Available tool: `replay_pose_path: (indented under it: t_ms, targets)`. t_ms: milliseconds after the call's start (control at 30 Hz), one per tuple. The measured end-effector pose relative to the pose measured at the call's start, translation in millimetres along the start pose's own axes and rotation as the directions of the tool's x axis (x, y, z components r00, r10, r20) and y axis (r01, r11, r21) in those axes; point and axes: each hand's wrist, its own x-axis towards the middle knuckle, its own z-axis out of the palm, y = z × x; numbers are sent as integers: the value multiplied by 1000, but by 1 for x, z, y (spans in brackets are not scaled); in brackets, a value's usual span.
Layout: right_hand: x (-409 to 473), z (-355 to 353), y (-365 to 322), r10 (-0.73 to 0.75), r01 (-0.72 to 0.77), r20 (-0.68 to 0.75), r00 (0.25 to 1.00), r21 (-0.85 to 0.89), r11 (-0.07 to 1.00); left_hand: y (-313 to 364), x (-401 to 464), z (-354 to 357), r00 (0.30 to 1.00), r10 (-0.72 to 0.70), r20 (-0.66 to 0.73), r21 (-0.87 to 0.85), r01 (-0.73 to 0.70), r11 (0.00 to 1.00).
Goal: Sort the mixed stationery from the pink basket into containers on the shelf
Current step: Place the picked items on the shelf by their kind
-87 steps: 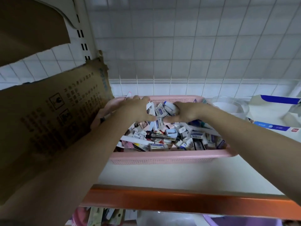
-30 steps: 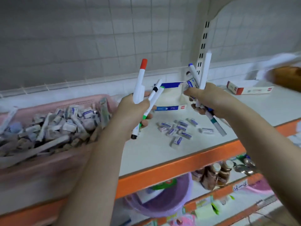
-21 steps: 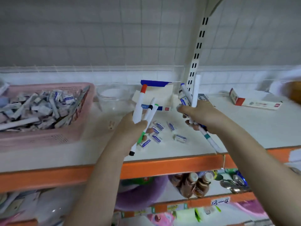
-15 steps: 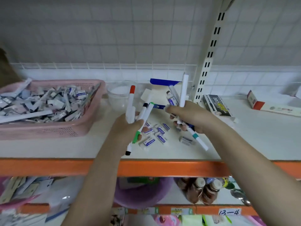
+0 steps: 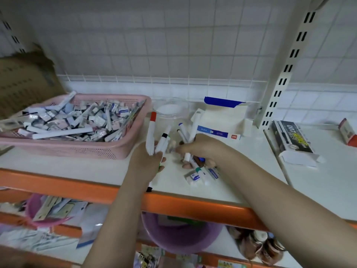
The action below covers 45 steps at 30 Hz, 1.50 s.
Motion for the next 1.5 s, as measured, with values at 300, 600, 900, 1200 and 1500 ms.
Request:
replay_pose_path:
  t_ms: [300,600,900,1200,1500]
  targets:
    - [-14,-13,13,-155,63,-231,961,-362,930,-19,4,19,982,179,54,413,-185,892]
    - [-19,-48,13,-279,180,-442,853,-253,951,-15,-1,51,971,199,132,385,-235,892]
    - [-52,-51,10,-303,215,-441,845,-240,947,-10,10,33,954,297,-45,384,-258,887]
    - [-51,-8,43,-176,-156,-293,940,-826,542,-2,14,15,997,-60,44,36,58,998]
    - [-58,-24,21,-296,364,-333,895,165,917,13,-14,18,926,236,294,166,-293,942]
